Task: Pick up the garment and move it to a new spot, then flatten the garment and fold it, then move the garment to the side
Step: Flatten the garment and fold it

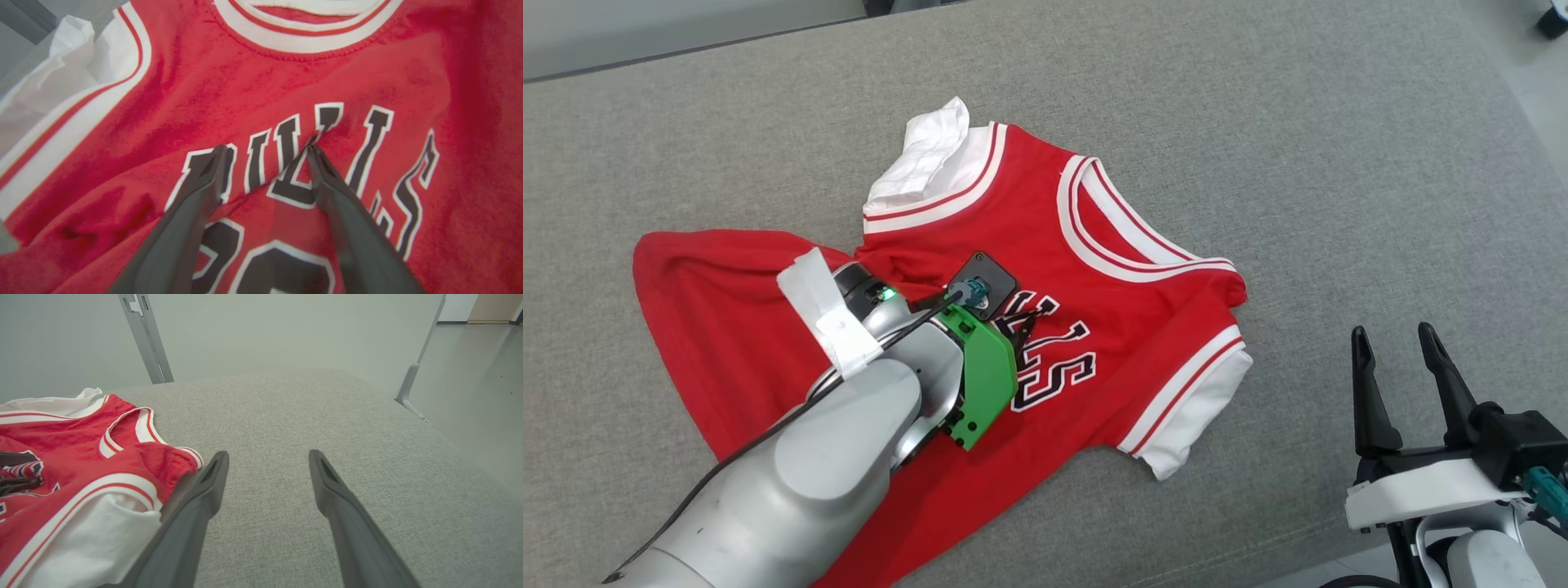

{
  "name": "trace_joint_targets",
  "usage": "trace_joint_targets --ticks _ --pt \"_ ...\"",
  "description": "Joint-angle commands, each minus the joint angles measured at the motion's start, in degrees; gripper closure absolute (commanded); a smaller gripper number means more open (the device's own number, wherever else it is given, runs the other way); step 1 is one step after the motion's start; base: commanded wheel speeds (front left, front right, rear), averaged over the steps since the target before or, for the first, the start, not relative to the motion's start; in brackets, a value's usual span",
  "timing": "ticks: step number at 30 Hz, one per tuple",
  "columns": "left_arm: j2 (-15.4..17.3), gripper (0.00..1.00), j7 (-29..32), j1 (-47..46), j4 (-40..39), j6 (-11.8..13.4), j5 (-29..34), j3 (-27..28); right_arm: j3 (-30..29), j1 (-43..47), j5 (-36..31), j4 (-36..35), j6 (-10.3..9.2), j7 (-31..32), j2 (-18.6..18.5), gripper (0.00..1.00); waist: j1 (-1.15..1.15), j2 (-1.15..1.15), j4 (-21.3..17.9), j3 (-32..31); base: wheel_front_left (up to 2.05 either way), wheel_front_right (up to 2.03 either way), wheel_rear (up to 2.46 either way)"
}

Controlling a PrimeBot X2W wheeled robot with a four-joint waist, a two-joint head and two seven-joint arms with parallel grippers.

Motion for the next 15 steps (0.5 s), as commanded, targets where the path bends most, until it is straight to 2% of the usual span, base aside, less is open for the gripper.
trace_joint_targets --ticks 1,4,5,6,9,10,11,12,15 --pt "0.48 0.0 0.31 -0.79 1.33 -0.67 0.52 -0.6 0.21 -0.69 0.41 -0.01 -0.08 -0.18 -0.07 0.0 0.0 0.0 -0.87 0.79 0.0 0.0 0.0" --pt "0.83 0.0 1.73 -1.01 5.86 -2.41 1.25 -3.06 0.53 -0.91 0.79 0.17 -0.08 -0.18 -0.08 0.0 0.0 0.0 -1.29 0.95 0.0 0.0 0.0" --pt "0.59 0.76 1.69 -0.52 7.0 -2.82 0.94 -3.58 0.57 -0.92 0.84 0.23 -0.08 -0.18 -0.08 0.0 0.0 0.0 -1.37 0.96 0.0 0.0 0.0" --pt "0.32 1.0 1.2 -0.33 7.99 -3.17 0.75 -4.06 0.59 -1.04 0.84 0.25 -0.08 -0.18 -0.07 0.0 0.0 0.0 -1.4 1.0 0.0 0.0 0.0" --pt "-0.48 1.0 -1.38 -0.38 9.66 -3.71 -0.14 -3.83 0.49 -1.3 0.94 0.27 -0.08 -0.18 -0.08 0.0 0.0 0.0 -1.31 1.04 0.0 0.0 0.0" --pt "-1.0 1.0 -3.24 -1.1 9.58 -3.2 -0.48 -2.79 0.37 -1.31 0.98 0.2 -0.08 -0.18 -0.07 0.0 0.0 0.0 -1.18 1.09 0.0 0.0 0.0" --pt "-1.42 1.0 -5.28 -2.25 9.49 -2.36 -0.51 -1.74 0.22 -1.3 1.02 0.09 -0.08 -0.18 -0.08 0.0 0.0 0.0 -0.99 1.12 0.0 0.0 0.0" --pt "-1.57 1.0 -9.52 -4.7 9.48 -0.16 -0.33 0.58 0.25 -1.16 0.89 0.09 -0.08 -0.18 -0.09 0.0 0.0 0.0 -0.66 1.11 0.0 0.0 0.0" --pt "-1.48 1.0 -15.21 -6.7 10.63 3.06 0.42 3.14 0.64 -1.31 0.67 0.31 -0.08 -0.18 -0.08 0.0 0.0 0.0 -0.43 1.15 0.0 0.0 0.0"
